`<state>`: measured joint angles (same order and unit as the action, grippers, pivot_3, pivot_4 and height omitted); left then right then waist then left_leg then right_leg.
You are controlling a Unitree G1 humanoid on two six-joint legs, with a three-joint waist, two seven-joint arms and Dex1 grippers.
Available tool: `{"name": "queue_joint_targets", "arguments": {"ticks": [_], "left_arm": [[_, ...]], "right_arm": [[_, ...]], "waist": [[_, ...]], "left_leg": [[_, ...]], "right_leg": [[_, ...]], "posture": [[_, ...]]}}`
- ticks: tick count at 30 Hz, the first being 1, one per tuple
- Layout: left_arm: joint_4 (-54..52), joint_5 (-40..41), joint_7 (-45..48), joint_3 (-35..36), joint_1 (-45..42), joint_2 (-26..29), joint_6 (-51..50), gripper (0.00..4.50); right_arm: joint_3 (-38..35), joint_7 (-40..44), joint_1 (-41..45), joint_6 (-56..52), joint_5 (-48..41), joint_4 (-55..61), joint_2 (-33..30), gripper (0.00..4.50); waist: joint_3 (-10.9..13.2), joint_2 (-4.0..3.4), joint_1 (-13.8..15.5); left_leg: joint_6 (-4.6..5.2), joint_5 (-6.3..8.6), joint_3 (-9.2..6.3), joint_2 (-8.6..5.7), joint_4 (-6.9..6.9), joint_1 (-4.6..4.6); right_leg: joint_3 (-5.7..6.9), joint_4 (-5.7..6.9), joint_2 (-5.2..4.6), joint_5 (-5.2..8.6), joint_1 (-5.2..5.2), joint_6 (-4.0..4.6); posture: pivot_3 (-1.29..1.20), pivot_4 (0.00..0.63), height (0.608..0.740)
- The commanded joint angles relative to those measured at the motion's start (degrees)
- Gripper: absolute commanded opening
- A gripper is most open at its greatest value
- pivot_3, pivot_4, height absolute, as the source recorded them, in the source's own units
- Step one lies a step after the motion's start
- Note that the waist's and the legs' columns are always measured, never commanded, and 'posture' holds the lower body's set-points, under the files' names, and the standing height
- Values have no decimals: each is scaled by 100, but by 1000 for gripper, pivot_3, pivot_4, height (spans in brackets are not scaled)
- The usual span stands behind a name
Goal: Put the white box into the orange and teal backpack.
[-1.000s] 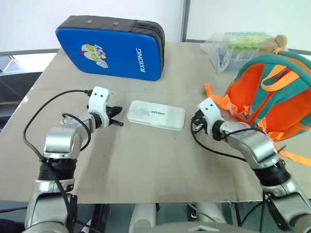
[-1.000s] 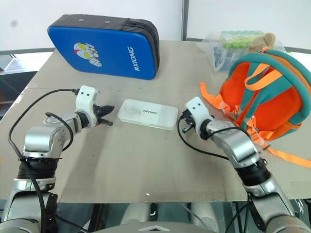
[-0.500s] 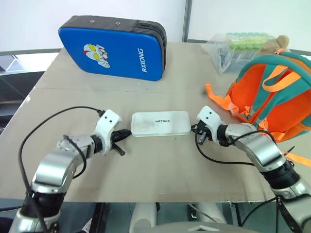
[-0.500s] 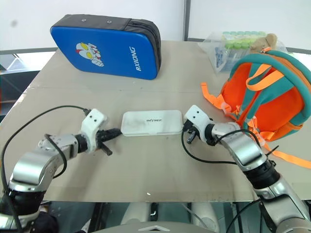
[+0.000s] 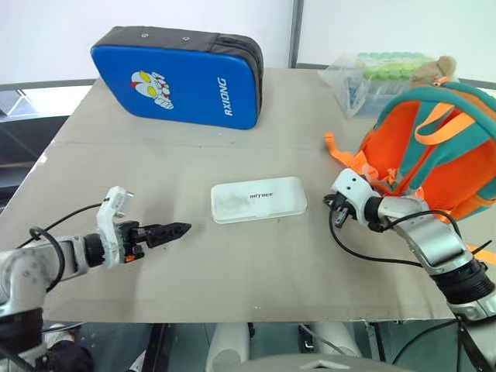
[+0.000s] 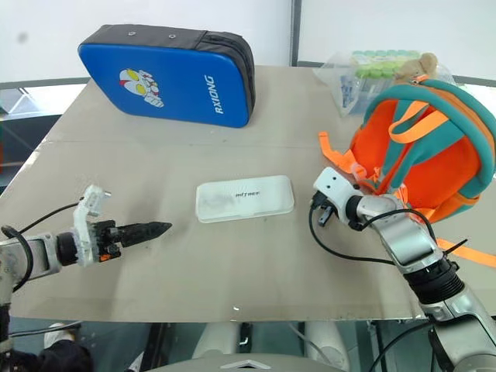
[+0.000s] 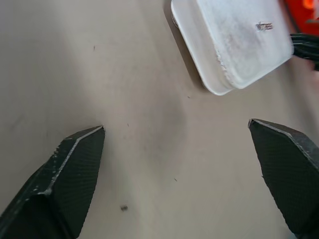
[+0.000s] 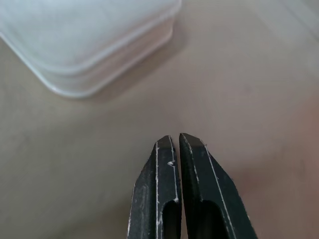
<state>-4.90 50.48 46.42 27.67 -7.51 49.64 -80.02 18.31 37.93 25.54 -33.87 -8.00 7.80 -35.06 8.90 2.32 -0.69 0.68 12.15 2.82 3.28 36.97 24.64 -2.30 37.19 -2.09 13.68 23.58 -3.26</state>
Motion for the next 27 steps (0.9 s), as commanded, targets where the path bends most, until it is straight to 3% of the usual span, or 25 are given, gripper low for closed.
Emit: {"name": "queue_joint_targets", "arguments": {"ticks": [1,10,18,21,25,27], "left_arm": [[785,205,-53,-165,-836,-150,-523,4453],[1512,-34,-444,-689,-1788,-922,-540,4453],[1369,110,-468,-664,-1720,-1323,-540,4453],[1237,246,-597,-343,-1619,-1484,-698,3618],[1110,399,-821,31,-1554,-1637,-875,1809],[1055,484,-910,160,-1543,-1679,-948,1228]], "right_arm": [[-8,200,310,574,161,-249,177,0],[697,649,845,1309,750,-1298,889,0],[726,706,793,1522,1013,-1268,1326,0],[497,594,537,1456,983,-955,1235,0],[-102,438,108,985,636,-130,1153,0],[-325,485,-77,709,453,303,1059,0]], "waist": [[0,3,10],[-1,4,-35],[-5,5,-29],[-4,6,-12],[-4,6,-2],[-4,6,-5]], "left_leg": [[0,0,-5,-1,4,2],[-1,-1,-4,0,6,6],[-2,-1,-3,-1,11,-3],[-2,0,-4,-1,11,-1],[-2,0,-8,-1,10,7],[-2,0,-7,-2,11,6]], "right_leg": [[5,0,1,-6,-1,-11],[1,8,2,-8,1,-10],[-1,25,1,-8,-1,-9],[0,25,-1,-7,-1,-9],[7,22,-3,-7,1,-9],[6,25,-6,-7,1,-9]], "posture": [[0,150,740],[0,150,740],[0,150,740],[0,150,740],[0,150,740],[0,150,740]]}}
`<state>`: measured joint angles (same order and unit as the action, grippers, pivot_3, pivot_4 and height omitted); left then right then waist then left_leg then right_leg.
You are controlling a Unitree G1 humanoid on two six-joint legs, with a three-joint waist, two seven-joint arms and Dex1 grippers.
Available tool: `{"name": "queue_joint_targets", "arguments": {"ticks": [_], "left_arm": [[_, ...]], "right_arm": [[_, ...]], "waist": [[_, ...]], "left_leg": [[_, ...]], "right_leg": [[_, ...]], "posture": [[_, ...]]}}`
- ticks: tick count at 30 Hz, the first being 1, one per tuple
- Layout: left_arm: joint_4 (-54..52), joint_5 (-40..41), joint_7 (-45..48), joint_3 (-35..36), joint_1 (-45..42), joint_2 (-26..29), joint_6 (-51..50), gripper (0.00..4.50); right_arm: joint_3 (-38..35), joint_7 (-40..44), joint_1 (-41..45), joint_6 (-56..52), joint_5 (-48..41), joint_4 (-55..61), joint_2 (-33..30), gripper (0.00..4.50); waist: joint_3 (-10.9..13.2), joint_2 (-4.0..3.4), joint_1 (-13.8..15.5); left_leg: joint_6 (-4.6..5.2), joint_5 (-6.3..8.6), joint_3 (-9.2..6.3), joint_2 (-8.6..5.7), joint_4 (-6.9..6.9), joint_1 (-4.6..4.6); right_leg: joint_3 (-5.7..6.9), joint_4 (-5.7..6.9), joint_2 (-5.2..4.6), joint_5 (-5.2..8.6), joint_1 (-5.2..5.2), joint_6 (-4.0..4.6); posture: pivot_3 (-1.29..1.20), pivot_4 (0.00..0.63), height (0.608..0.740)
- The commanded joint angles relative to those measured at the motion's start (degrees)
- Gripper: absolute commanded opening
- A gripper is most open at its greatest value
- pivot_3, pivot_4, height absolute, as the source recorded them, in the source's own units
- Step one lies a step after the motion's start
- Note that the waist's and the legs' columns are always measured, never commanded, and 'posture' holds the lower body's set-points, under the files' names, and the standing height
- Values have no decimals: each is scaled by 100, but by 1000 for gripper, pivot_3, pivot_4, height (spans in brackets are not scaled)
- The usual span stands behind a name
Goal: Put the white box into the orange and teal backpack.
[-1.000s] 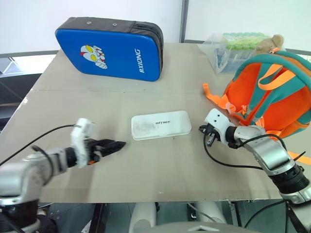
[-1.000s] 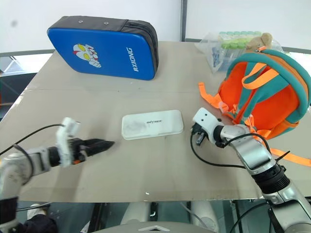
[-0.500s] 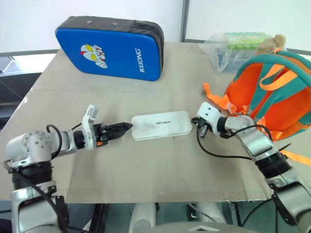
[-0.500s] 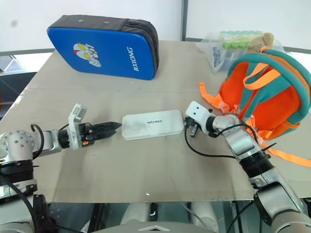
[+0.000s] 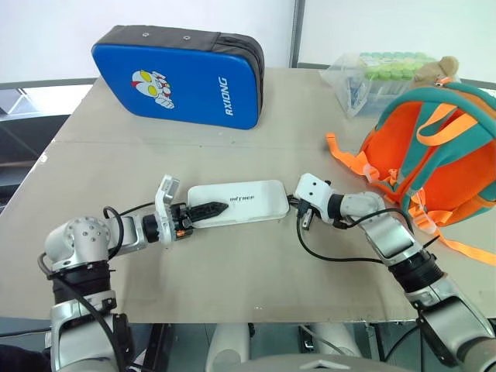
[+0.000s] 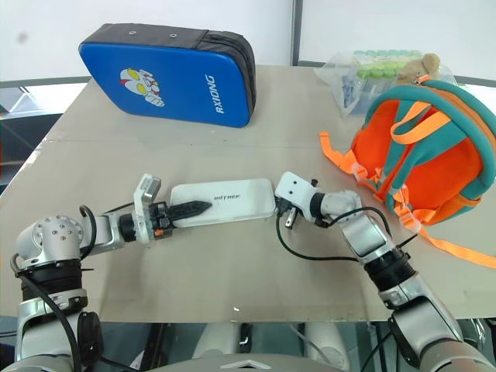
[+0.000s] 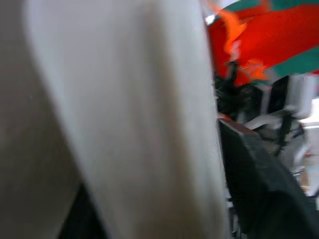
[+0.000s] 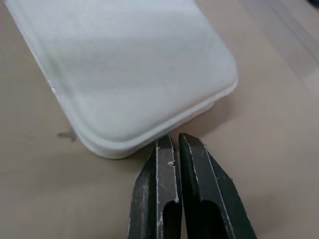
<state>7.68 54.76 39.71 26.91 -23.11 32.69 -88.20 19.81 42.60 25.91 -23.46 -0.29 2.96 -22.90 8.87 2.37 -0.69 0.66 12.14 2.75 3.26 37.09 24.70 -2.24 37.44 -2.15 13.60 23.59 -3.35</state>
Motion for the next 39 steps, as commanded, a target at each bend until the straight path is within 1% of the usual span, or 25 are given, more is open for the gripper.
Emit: {"name": "queue_joint_targets", "arguments": {"ticks": [1,3,4,6,7,8,9,10,11,12,13,14,15,16,18,21,25,27,29,31,32,34,35,38,39], "left_arm": [[-298,112,-287,311,35,-10,-132,1090],[-433,276,-548,694,-104,-207,-250,1089],[-607,407,-599,800,-147,-268,-314,1089],[-906,572,-775,953,-254,-419,-377,1089],[-1085,601,-835,933,-282,-457,-315,1089],[-1243,625,-874,910,-303,-495,-243,1089],[-1329,660,-993,950,-400,-603,-181,1089],[-1413,652,-1148,948,-542,-708,-64,1089],[-1612,559,-1175,773,-647,-711,171,1089],[-1757,596,-1199,695,-816,-770,307,1089],[-1948,579,-1122,496,-921,-726,461,1089],[-2131,568,-1044,335,-1018,-719,658,1089],[-2227,569,-1002,235,-1068,-713,802,1089],[-2369,420,-890,-27,-1089,-620,1044,1089],[-2668,-39,-507,-650,-1025,-352,1716,1089],[-2686,-192,-446,-949,-1118,-443,2251,1089],[-2732,-214,-296,-1217,-1072,-392,2573,1089],[-2741,-253,-260,-1288,-1067,-350,2710,1089],[-2743,-264,-250,-1335,-1054,-311,2811,1089],[-2795,-253,-302,-1318,-1057,-272,2880,1089],[-2815,-240,-351,-1292,-1052,-268,2906,1089],[-2875,-264,-389,-1295,-999,-205,2974,1089],[-2907,-258,-401,-1292,-968,-179,2994,1089],[-2978,-199,-505,-1253,-901,-162,3027,1089],[-3027,-208,-513,-1268,-869,-132,3054,1089]], "right_arm": [[-680,118,-317,-630,-530,1226,-318,0],[-1298,144,-726,-1368,-1122,2237,-510,0],[-1668,-36,-864,-1654,-1324,2682,-482,0],[-2419,-310,-1168,-2380,-1807,3515,-454,496],[-2836,-397,-1371,-2728,-2070,3943,-451,560],[-3193,-479,-1524,-3039,-2316,4292,-451,1048],[-3594,-599,-1625,-3310,-2579,4601,-414,1399],[-4178,-783,-1665,-3617,-2934,4906,-300,1997],[-4814,-940,-1676,-3922,-3327,5160,-222,2388],[-5409,-1018,-1719,-4203,-3622,5370,-261,3041],[-5939,-1148,-1714,-4527,-3760,5492,-311,3313],[-6363,-1132,-1818,-4827,-3952,5547,-460,3749],[-6646,-1146,-1876,-5069,-4142,5574,-577,4284],[-6910,-1174,-1968,-5414,-4205,5570,-734,4399],[-7291,-1241,-2085,-5806,-4308,5506,-1004,4399],[-7434,-1730,-1639,-6293,-4165,5260,-946,4399],[-6713,-2449,-1027,-6218,-3767,4824,-709,4399],[-6344,-2669,-652,-5979,-3676,4535,-470,4399],[-6158,-2812,-460,-5872,-3623,4382,-330,4399],[-5617,-2962,-230,-5457,-3420,4029,-211,4399],[-5442,-3104,-114,-5316,-3300,3855,-129,4031],[-5120,-3223,-56,-4991,-3069,3625,-175,3766],[-5029,-3233,-39,-4851,-3017,3549,-190,3109],[-4749,-3126,-72,-4422,-2875,3343,-351,1859],[-4676,-3080,-70,-4293,-2849,3266,-383,1312]], "waist": [[0,0,-9],[0,0,-3],[0,1,5],[0,2,-3],[2,-1,8],[1,0,35],[0,2,45],[0,2,43],[1,3,51],[0,3,49],[1,3,58],[1,3,83],[1,4,105],[0,4,107],[0,0,94],[-2,-9,29],[-2,-9,-29],[-1,-9,-28],[2,-15,-18],[2,-15,-10],[2,-15,-6],[3,-16,-2],[3,-16,3],[4,-17,2],[4,-17,-4]], "left_leg": [[0,0,0,0,1,-4],[0,0,0,-1,1,-6],[0,0,-1,-1,1,-5],[0,0,-6,0,0,0],[0,0,-6,0,0,-1],[0,0,-6,-1,-2,3],[-1,1,-10,-1,-1,4],[-1,1,-9,-1,-1,4],[-1,1,-7,-2,0,1],[0,1,-8,-4,1,2],[0,1,-7,-4,2,0],[0,1,-8,-5,2,0],[0,1,-9,-6,3,3],[0,1,-5,-7,2,-2],[1,1,0,-8,-3,-2],[1,1,6,-9,-18,-8],[2,0,1,-8,-15,-6],[2,0,1,-9,-15,-4],[2,0,0,-8,-16,0],[2,0,-2,-8,-18,5],[2,0,-1,-8,-19,8],[2,0,0,-8,-18,10],[2,0,0,-8,-18,11],[2,0,1,-8,-19,12],[2,0,1,-8,-19,12]], "right_leg": [[-2,1,0,0,-2,0],[-2,4,0,0,-3,0],[-2,3,0,0,-2,0],[3,2,1,1,-1,1],[3,2,2,1,-1,1],[2,3,1,1,1,1],[7,0,-1,2,-1,1],[6,-5,-1,1,-2,0],[4,-4,-3,1,-3,0],[5,-3,-3,1,-5,0],[4,-3,-3,1,-6,0],[5,-2,-3,1,-8,0],[6,-4,-3,1,-8,1],[4,-12,-5,2,-13,2],[-2,-18,-6,10,-12,16],[-10,-26,-4,10,-11,17],[-11,-29,2,8,-11,14],[-14,-30,3,5,-10,8],[-13,-34,6,1,-7,0],[-11,-37,6,1,-4,0],[-11,-39,6,1,-2,-1],[-11,-41,5,0,-2,-2],[-11,-42,5,0,-2,-2],[-10,-46,4,0,-2,-2],[-10,-46,4,0,-1,-2]], "posture": [[0,150,740],[0,150,740],[0,150,740],[0,150,740],[0,150,740],[0,150,740],[0,150,740],[0,150,740],[0,150,740],[0,150,740],[0,150,740],[0,150,740],[0,150,740],[0,150,740],[0,150,740],[0,150,740],[0,150,740],[0,150,740],[0,150,740],[0,150,740],[0,150,740],[0,150,740],[0,150,740],[0,150,740],[0,150,740]]}}
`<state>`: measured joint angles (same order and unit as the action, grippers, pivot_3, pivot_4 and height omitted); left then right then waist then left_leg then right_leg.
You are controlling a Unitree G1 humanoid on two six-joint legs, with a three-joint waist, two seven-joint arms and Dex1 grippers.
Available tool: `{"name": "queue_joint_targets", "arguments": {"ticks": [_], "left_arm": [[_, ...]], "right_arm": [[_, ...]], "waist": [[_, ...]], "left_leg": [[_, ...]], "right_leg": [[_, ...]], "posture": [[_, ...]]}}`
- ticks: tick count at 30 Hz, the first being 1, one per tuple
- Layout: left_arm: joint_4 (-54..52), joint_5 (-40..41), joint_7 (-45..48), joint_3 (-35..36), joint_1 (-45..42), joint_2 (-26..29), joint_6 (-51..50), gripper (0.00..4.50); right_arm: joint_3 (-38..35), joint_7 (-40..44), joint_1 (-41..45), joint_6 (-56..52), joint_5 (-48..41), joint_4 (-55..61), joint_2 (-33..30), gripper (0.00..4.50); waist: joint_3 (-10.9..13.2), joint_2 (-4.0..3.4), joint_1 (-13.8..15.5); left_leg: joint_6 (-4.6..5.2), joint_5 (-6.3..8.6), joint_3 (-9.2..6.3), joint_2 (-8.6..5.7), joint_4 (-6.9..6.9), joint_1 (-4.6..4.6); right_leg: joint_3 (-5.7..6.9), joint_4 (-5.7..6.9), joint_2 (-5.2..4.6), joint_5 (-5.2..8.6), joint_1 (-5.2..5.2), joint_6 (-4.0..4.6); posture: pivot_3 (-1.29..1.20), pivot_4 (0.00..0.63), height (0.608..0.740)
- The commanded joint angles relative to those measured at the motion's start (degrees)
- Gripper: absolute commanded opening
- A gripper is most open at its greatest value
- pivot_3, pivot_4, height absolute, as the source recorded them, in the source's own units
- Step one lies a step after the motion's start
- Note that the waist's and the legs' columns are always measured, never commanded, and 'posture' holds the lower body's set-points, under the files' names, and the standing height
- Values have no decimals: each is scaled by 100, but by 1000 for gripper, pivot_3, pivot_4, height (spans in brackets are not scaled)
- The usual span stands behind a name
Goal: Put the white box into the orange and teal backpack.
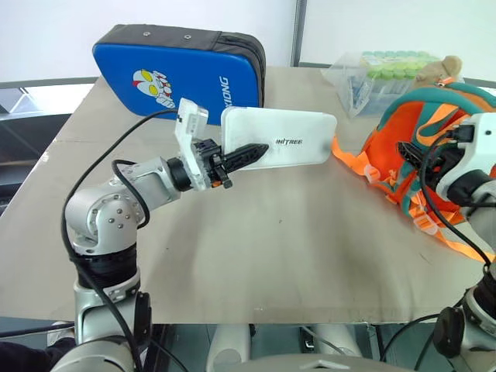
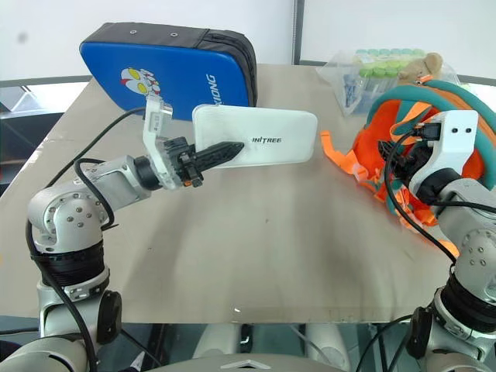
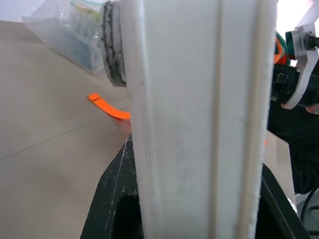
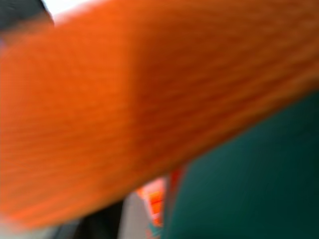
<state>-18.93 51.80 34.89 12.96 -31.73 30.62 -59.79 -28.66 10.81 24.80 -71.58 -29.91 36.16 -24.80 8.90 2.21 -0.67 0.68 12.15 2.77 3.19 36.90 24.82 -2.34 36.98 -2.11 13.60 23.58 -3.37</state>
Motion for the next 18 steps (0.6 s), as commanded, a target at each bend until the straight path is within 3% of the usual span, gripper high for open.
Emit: {"name": "queue_joint_targets", "arguments": {"ticks": [1,3,7,10,18], "left_arm": [[-403,111,-69,134,5,75,222,1089],[-436,181,-243,217,-26,15,234,1089],[-382,178,-427,323,-46,-1,337,1089],[-289,156,-489,476,-49,124,400,1089],[-36,124,-384,1101,156,768,512,1089]], "right_arm": [[207,137,68,629,93,-136,-185,788],[352,367,164,876,-18,-287,-238,65],[568,1036,534,1270,-444,-568,-349,65],[609,1749,1267,1366,-1266,-772,-318,65],[1103,2703,2113,1335,-2338,-1086,-458,65]], "waist": [[0,0,-9],[0,0,-13],[3,-5,-38],[16,-21,-51],[22,-28,-21]], "left_leg": [[0,0,0,0,0,-1],[0,0,-1,1,-1,-3],[0,0,1,2,0,-6],[0,0,0,3,-1,-6],[0,0,0,7,-28,1]], "right_leg": [[0,0,0,0,0,0],[0,2,1,0,0,0],[-3,4,4,-1,0,0],[-3,4,6,-1,0,0],[3,-19,7,1,6,2]], "posture": [[0,150,740],[0,150,740],[0,150,740],[0,150,740],[0,150,740]]}}
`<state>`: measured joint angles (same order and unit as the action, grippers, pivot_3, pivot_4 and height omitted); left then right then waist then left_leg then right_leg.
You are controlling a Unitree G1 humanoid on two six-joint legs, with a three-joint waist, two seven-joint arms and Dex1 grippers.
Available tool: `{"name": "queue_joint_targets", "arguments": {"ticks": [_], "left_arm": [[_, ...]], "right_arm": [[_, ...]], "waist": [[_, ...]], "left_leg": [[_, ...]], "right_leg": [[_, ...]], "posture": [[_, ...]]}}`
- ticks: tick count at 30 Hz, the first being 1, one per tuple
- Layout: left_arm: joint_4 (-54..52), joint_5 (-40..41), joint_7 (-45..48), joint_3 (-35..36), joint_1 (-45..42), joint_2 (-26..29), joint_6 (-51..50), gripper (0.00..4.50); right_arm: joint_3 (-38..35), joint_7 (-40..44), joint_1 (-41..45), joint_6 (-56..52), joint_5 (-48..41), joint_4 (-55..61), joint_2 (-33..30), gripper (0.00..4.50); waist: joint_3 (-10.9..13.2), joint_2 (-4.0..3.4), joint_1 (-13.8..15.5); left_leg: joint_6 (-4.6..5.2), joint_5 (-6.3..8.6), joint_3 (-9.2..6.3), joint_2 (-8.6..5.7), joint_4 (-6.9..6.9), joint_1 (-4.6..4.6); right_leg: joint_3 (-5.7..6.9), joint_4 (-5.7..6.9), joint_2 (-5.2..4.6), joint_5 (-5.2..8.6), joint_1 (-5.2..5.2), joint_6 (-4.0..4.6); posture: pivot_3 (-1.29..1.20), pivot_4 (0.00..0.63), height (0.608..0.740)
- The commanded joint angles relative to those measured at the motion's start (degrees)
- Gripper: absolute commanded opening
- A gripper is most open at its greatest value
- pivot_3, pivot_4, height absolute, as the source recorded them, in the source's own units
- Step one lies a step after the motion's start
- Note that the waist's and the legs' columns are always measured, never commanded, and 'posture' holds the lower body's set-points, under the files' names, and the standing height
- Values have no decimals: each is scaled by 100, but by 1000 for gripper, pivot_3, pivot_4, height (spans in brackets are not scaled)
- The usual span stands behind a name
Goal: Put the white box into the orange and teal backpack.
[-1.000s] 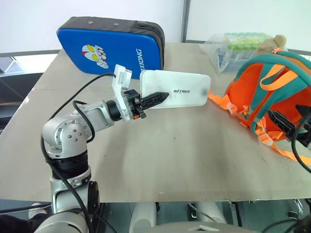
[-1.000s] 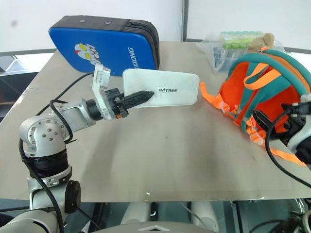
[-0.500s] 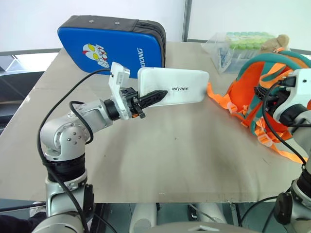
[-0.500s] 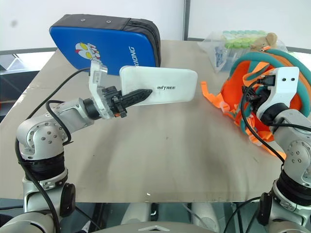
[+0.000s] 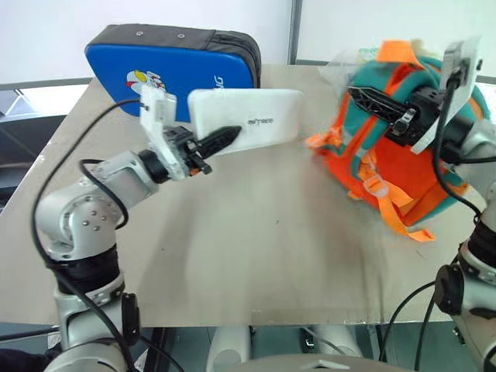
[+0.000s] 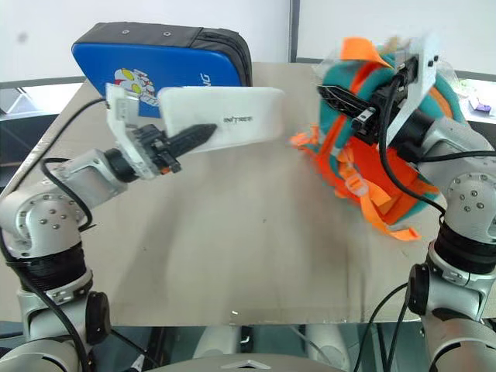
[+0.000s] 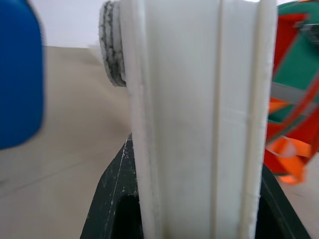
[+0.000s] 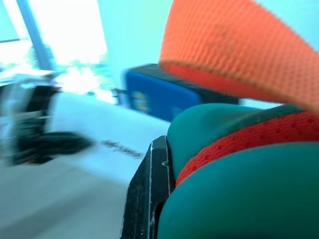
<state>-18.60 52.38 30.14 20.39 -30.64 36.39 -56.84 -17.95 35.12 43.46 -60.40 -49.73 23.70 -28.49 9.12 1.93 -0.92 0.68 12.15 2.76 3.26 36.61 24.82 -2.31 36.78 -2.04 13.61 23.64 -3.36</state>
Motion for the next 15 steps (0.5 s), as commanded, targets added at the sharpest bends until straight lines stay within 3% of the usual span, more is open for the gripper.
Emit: {"name": "queue_joint_targets", "arguments": {"ticks": [1,7,9,12,15], "left_arm": [[-56,73,99,510,156,295,228,1089],[-245,724,570,1580,1032,814,116,1089],[-409,987,1107,2082,1621,1091,74,1089],[-49,1981,1651,2858,2160,1603,-589,1089],[99,2128,2241,3259,2612,1990,-719,1089]], "right_arm": [[166,367,246,243,-400,167,-88,65],[1363,1012,-387,809,416,139,-571,65],[1780,1283,-689,1115,792,70,-814,65],[1923,1577,-881,1359,891,51,-979,65],[1820,1758,-965,1367,778,62,-1086,65]], "waist": [[0,-1,4],[3,11,34],[3,12,25],[4,15,11],[4,16,19]], "left_leg": [[0,0,3,-1,-1,2],[0,0,3,1,-1,4],[0,0,4,-1,1,3],[0,0,10,-1,3,-1],[0,-1,2,2,5,-10]], "right_leg": [[-1,-3,-2,0,0,0],[9,-4,-9,1,2,0],[13,-1,-16,1,0,0],[9,1,-21,1,0,0],[17,8,-18,12,-1,20]], "posture": [[0,150,740],[0,150,740],[0,150,740],[0,150,740],[0,150,740]]}}
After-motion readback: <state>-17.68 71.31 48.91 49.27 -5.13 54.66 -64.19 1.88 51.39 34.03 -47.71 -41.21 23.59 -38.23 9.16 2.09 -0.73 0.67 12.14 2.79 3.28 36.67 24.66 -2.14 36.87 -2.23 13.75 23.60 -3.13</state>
